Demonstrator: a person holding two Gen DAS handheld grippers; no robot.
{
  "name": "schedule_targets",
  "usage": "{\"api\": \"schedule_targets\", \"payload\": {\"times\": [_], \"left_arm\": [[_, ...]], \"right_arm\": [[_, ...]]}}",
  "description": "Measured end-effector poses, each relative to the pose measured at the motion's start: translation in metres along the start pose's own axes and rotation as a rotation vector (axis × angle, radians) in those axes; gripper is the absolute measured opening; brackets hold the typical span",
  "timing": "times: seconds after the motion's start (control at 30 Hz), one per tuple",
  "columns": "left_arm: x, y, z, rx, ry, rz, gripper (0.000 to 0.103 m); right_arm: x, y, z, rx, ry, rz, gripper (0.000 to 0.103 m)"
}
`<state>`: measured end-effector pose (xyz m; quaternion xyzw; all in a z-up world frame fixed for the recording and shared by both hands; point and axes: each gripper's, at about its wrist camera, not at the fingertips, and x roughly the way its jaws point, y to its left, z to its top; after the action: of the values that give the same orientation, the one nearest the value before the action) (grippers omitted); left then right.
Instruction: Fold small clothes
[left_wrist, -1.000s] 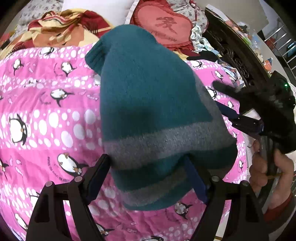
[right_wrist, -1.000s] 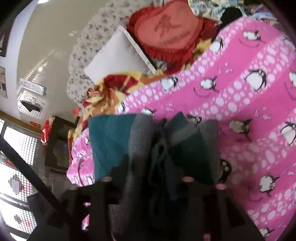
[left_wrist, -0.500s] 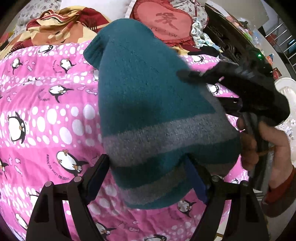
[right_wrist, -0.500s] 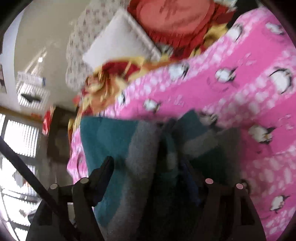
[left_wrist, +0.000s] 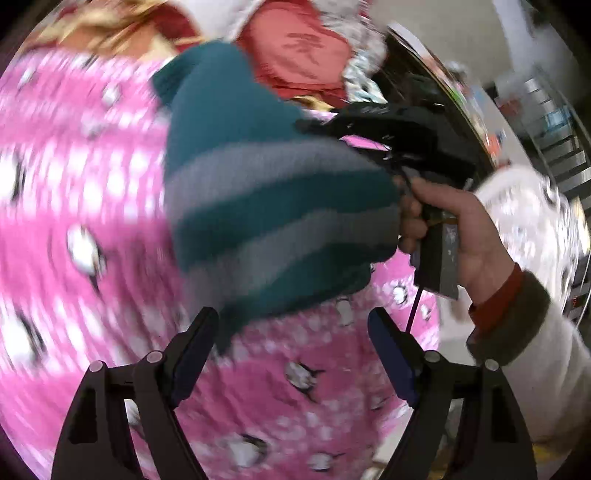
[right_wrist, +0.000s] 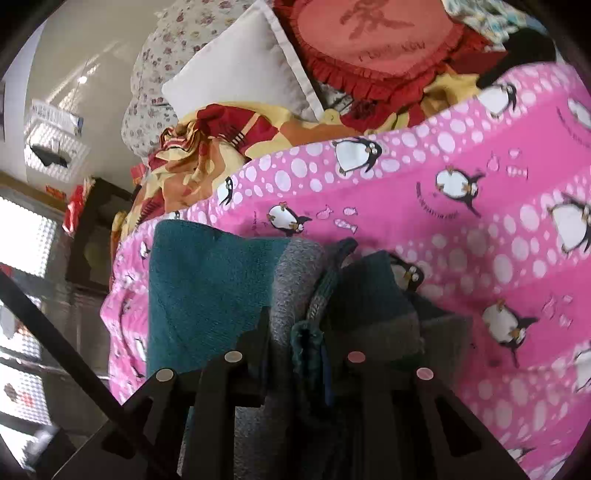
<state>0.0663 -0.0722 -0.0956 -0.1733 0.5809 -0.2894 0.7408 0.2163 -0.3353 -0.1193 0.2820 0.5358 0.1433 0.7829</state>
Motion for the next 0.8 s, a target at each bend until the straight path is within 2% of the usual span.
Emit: {"api": "schedule_targets", "payload": {"times": [0.07, 0.17, 0.33, 0.47, 0.6, 0.63, 0.67, 0.7, 0.73, 0.8], "left_arm": [[0.004, 0.006, -0.016, -0.128, -0.025, -0.021, 0.082], [0.018, 0.019, -0.034, -0.35, -0.051, -0.107, 0.082], [0.032, 0.039, -0.043, -0.614, -0.181, -0.168, 0.082], [0.035, 0.052, -0.045, -0.75, -0.296, -0.236, 0.082], [0.044, 0.061, -0.042, -0.813, -0.301, -0.256, 0.082], [0.048, 0.061, -0.04, -0.822, -0.288, -0.266, 0.077], [0.049, 0.064, -0.039, -0.83, -0.274, -0.266, 0.056], [0.049, 0.066, -0.038, -0.828, -0.262, -0.272, 0.039], [0.048, 0.066, -0.036, -0.815, -0.26, -0.28, 0.014], [0.036, 0.069, -0.034, -0.768, -0.275, -0.277, 0.011]], "right_arm": [[-0.004, -0.002, 0.001, 0.005, 0.005, 0.012, 0.023], [-0.003, 0.001, 0.002, -0.013, 0.019, 0.0, 0.023], [-0.002, 0.0, 0.002, -0.002, 0.032, 0.011, 0.024], [-0.004, -0.002, 0.003, -0.008, 0.045, 0.02, 0.024], [-0.005, 0.001, 0.002, -0.033, 0.038, 0.009, 0.024], [-0.006, 0.002, 0.001, -0.037, 0.029, 0.005, 0.024], [-0.008, 0.003, 0.0, -0.04, 0.022, 0.0, 0.024], [-0.011, 0.005, -0.001, -0.049, 0.008, -0.009, 0.023], [-0.016, 0.008, -0.002, -0.055, -0.009, -0.014, 0.023], [-0.026, 0.01, -0.002, -0.042, -0.029, 0.005, 0.023]]}}
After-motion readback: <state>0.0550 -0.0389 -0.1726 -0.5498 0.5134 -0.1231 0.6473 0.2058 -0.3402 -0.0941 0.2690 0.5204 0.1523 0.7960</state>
